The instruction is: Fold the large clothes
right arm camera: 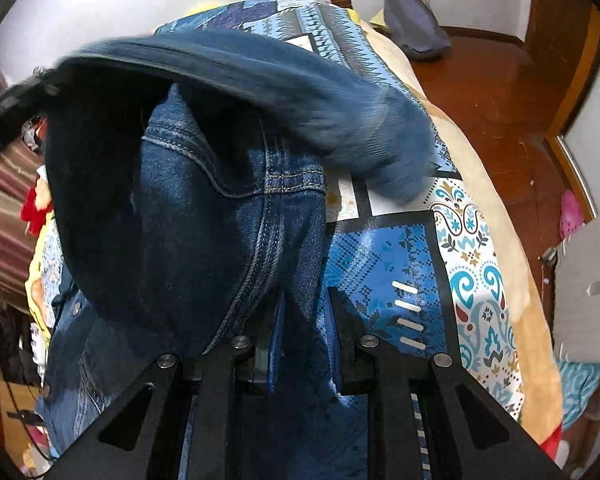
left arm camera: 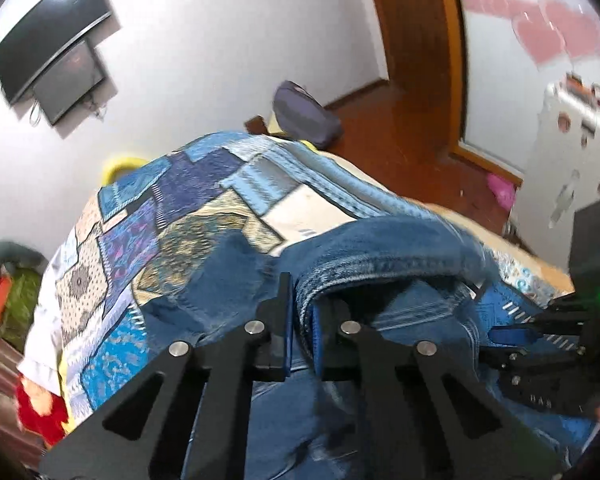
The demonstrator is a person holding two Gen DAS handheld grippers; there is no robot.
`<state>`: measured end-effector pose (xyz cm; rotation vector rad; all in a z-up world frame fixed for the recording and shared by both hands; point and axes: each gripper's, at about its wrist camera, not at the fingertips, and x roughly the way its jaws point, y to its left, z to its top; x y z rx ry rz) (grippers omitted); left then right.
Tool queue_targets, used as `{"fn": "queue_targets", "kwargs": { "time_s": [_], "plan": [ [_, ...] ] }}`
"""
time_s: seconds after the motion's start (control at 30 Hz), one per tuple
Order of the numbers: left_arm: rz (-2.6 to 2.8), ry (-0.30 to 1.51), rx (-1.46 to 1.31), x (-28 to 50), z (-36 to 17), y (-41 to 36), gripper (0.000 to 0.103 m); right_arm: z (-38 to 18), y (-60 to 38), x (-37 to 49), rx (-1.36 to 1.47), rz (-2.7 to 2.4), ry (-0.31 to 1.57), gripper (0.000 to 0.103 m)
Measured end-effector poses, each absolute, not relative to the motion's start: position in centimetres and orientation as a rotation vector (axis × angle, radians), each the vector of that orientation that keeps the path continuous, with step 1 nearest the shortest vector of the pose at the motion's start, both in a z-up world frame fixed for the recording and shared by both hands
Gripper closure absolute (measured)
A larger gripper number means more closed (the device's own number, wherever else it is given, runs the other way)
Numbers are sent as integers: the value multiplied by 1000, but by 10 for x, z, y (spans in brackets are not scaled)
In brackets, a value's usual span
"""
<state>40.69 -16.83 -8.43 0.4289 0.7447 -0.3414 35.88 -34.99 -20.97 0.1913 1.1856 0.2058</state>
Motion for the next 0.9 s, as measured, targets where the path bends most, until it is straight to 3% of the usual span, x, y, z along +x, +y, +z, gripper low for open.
{"fn": "queue_targets", "kwargs": {
  "time_s": [0.13, 0.3, 0.47, 0.63, 0.7, 0.77, 0.83, 0.9],
  "plan": [
    [-333, 805, 256, 407, -73, -106, 94, -209, -353, 357, 208, 224, 1194, 87],
    [-293, 977, 131, 395, -122, -48, 93, -209, -349, 353, 204, 238, 1189, 86],
    [-272, 1121, 184, 366, -184, -28, 82, -206, -343, 351, 187, 222, 1191, 86],
    [-264, 1069, 320, 350, -172, -45, 75, -207, -341, 360, 187, 200, 1199, 86],
    [-299, 1043, 337, 348, -158, -56, 66, -204, -342, 360, 198, 200, 1196, 86],
    [-323, 995, 346, 349, -144, -68, 39, -197, -342, 359, 201, 200, 1180, 86],
    [-349, 935, 345, 352, -130, -85, 31, -188, -340, 356, 197, 197, 1151, 86],
    [-388, 913, 335, 356, -119, -106, 30, -179, -340, 355, 197, 199, 1127, 86]
  ]
}}
